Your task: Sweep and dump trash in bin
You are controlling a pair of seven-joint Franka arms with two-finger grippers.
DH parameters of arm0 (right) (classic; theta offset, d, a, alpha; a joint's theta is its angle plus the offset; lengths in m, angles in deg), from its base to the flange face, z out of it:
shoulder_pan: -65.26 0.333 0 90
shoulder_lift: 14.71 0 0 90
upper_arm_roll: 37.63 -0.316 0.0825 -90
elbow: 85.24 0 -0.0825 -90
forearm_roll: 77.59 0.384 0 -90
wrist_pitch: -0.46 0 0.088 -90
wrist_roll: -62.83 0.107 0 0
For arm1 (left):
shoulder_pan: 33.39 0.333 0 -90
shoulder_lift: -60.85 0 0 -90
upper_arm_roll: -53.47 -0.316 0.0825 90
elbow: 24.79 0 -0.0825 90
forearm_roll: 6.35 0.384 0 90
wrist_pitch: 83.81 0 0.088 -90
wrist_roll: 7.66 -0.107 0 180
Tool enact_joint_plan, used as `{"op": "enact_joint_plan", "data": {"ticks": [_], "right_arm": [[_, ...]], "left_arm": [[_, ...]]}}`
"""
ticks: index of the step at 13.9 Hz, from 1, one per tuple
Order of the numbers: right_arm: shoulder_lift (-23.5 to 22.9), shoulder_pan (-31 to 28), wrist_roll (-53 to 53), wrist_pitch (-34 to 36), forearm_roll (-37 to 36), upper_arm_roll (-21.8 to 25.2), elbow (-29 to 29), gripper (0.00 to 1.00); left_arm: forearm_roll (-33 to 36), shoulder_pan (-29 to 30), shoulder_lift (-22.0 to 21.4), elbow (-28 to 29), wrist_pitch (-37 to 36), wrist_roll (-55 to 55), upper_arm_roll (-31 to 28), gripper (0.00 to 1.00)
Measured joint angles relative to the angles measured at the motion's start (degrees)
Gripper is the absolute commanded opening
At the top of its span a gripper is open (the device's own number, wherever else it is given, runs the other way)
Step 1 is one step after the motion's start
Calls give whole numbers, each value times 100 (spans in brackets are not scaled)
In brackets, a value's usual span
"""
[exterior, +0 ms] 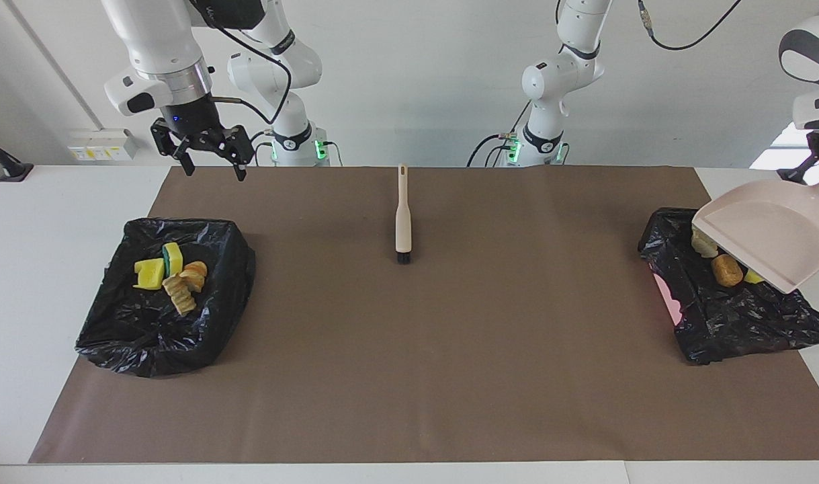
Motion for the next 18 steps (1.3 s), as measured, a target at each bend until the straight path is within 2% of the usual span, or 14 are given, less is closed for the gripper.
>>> {"op": "enact_joint_plan", "data": {"ticks": [2,4,9,14,16,18], "right_arm": [[-15,-22,-1,3,131,9,33,100],[-36,-127,-297,198,172,18,157,100],[-87,-217,-705,163,314,24,284,100],[-96,-221,-919,163,-75,39,328,100],[-96,-223,-911,163,40,75,339,100],[-96,-220,-834,163,109,72,341,100]], "left_arm": [[-445,-282,-198,457,-83,908,14,0],[-577,-857,-376,905,-201,2192,37,0],[-1220,-2361,-323,1167,-405,5084,74,0],[-1811,-3545,14,1047,-284,7150,68,0],[-1856,-4127,332,753,-215,8120,72,0],[-1914,-4638,857,229,-95,9043,76,0]]}}
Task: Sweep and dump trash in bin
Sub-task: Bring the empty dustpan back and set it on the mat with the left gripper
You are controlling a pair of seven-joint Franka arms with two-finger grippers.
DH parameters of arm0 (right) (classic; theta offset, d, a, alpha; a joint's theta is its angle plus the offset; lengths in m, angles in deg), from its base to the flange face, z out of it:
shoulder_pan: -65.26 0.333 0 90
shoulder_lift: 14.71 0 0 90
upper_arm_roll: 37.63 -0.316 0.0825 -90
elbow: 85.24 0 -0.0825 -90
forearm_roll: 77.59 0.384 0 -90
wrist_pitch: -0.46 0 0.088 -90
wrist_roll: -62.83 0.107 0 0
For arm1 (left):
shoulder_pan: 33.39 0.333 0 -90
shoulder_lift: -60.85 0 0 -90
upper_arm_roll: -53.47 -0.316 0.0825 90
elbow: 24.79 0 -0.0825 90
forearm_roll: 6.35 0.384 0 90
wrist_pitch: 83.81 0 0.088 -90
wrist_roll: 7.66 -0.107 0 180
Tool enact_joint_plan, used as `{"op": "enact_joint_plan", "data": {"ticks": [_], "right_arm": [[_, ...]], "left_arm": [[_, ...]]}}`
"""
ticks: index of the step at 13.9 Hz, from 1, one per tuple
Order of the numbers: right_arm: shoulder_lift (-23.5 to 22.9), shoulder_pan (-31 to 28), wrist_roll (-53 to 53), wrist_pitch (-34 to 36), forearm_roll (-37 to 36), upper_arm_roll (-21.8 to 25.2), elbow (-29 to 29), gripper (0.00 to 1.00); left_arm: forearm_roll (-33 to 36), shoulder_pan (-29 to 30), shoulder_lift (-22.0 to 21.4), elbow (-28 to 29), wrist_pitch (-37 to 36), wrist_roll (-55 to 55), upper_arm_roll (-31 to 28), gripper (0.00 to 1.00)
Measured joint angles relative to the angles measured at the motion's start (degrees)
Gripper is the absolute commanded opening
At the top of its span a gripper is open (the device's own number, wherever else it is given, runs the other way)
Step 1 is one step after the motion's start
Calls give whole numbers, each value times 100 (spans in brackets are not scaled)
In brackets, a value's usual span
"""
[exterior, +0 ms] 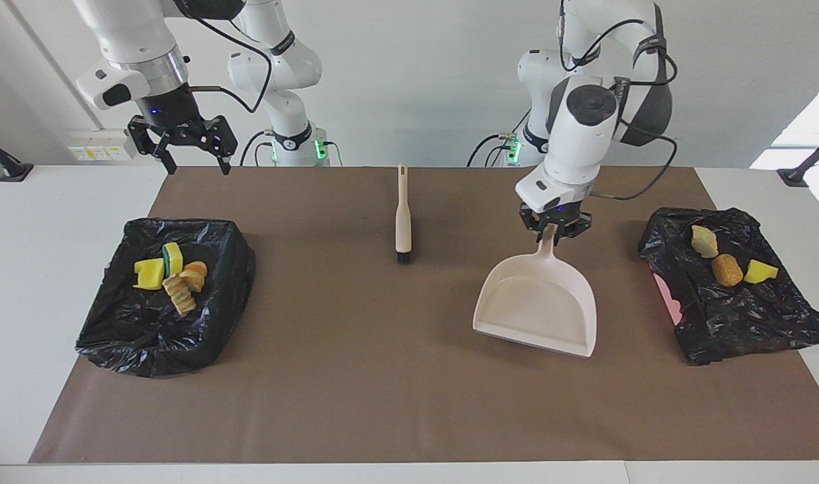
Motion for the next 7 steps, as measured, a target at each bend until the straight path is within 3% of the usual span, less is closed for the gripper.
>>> {"op": "enact_joint_plan", "data": {"ticks": [3,7], "right_arm": [[0,1,44,0,2,-6,1,100],[0,1,44,0,3,-5,1,100]], "left_arm": [[-263,-574,892,-877,48,937,-5,0],[-294,-1061,1737,-1957,59,1898,-7,0]]}}
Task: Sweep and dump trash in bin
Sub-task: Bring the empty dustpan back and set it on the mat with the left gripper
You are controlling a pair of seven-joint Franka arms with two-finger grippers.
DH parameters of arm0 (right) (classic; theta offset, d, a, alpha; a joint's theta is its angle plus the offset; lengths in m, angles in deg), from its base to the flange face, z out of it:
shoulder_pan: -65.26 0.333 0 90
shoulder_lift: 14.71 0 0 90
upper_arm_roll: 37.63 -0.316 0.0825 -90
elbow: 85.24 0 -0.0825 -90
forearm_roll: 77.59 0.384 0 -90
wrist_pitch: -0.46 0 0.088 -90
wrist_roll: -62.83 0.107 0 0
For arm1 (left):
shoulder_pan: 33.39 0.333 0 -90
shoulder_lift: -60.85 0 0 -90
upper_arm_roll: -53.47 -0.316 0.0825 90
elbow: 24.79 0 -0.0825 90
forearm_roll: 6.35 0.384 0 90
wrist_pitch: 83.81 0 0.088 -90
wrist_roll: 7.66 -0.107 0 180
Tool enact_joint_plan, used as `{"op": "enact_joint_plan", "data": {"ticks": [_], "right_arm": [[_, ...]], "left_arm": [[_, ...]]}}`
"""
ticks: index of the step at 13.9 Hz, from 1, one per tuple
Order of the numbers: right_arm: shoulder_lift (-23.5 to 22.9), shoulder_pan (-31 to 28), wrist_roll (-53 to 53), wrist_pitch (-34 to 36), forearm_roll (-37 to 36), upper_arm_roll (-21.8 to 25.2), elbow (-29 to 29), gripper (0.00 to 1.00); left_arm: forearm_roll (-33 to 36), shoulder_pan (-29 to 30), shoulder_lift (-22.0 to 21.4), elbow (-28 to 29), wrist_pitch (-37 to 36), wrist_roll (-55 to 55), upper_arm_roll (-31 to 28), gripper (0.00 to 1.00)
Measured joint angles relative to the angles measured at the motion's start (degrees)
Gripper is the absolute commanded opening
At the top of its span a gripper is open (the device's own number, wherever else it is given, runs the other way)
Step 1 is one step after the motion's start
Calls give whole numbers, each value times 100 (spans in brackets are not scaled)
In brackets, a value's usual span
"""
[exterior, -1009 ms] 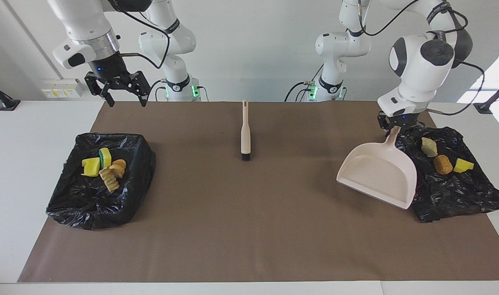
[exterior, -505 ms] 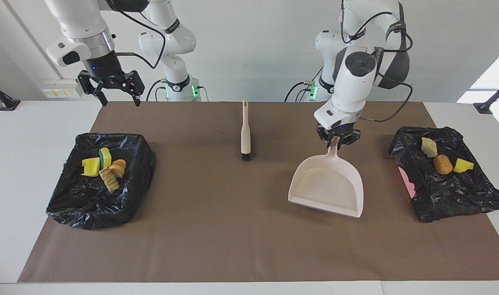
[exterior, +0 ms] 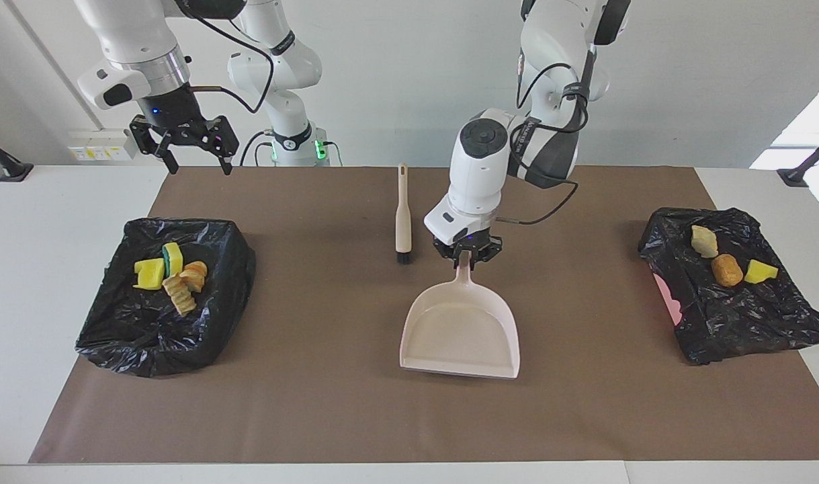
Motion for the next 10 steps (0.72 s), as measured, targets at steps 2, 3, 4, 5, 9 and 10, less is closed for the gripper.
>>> {"op": "enact_joint_plan", "data": {"ticks": [2,3,4,5,9,10], "right_arm": [[0,0,0,0,0,0,0,100],[0,0,0,0,0,2,0,100],[0,-1,0,0,-2,8,0,100],[0,-4,0,0,-3,12,-1,100],[1,-5,-14,63,-13,21,8,100],[1,-6,-27,140,-16,26,25,100]], "left_arm": [[-8,-123,341,-474,-82,238,-1,0],[-16,-187,500,-641,-105,356,-2,0],[-25,-271,672,-770,-107,515,-1,0],[-30,-365,869,-905,-107,697,-2,0],[-46,-540,1485,-1437,-67,982,-8,0],[-73,-531,1509,-1474,-52,982,-30,0]]}}
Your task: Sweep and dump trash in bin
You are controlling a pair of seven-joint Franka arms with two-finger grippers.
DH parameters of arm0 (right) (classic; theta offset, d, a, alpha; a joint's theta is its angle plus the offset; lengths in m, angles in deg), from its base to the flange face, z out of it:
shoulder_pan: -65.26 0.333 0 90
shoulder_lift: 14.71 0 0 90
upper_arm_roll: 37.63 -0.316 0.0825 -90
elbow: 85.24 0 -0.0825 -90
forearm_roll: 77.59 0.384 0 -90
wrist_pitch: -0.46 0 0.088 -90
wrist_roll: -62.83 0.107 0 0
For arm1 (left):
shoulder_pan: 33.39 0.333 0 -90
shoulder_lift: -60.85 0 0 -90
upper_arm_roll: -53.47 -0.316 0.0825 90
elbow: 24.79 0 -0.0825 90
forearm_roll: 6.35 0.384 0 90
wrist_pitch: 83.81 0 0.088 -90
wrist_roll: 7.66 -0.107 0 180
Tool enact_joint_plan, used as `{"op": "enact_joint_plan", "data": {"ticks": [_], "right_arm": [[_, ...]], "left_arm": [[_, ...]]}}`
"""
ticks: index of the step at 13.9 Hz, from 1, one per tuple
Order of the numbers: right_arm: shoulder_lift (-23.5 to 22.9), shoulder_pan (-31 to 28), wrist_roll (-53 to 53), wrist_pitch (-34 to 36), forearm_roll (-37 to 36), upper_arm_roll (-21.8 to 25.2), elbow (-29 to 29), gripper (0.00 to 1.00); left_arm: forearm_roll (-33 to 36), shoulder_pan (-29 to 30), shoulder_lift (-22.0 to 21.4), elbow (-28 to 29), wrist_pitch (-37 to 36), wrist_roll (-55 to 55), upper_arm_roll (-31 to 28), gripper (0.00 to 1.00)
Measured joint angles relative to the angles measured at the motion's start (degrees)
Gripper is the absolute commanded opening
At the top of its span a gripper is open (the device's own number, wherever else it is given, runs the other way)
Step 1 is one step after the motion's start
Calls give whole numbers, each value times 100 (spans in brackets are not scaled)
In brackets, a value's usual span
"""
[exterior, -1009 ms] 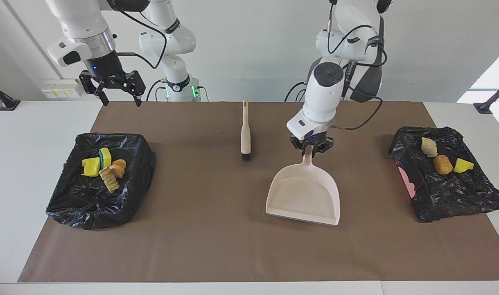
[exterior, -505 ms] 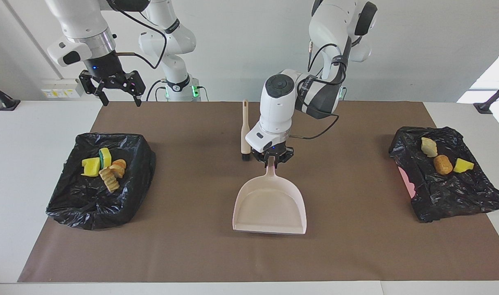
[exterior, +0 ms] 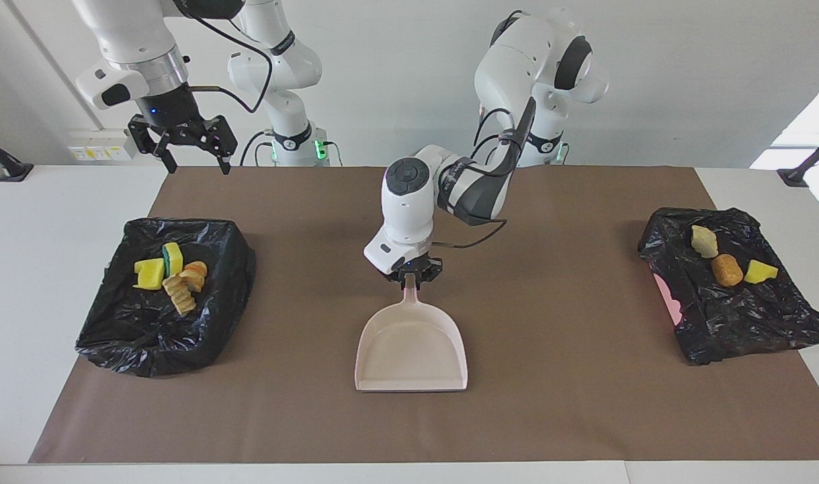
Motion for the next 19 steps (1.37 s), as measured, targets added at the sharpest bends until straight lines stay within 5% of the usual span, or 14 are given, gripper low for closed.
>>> {"op": "enact_joint_plan", "data": {"ticks": [2,9,13,19], "right_arm": [[2,-1,-17,49,-3,6,69,100],[13,-2,-27,50,3,6,119,100],[12,-2,-28,50,3,5,120,100],[12,-1,-29,50,4,-1,120,100]], "left_arm": [[-40,20,2,-3,14,0,-42,8],[-52,12,11,20,132,-1,-39,95],[-54,47,-601,433,109,-341,-92,100],[-60,1262,-3575,2743,-553,-2277,-199,100]]}}
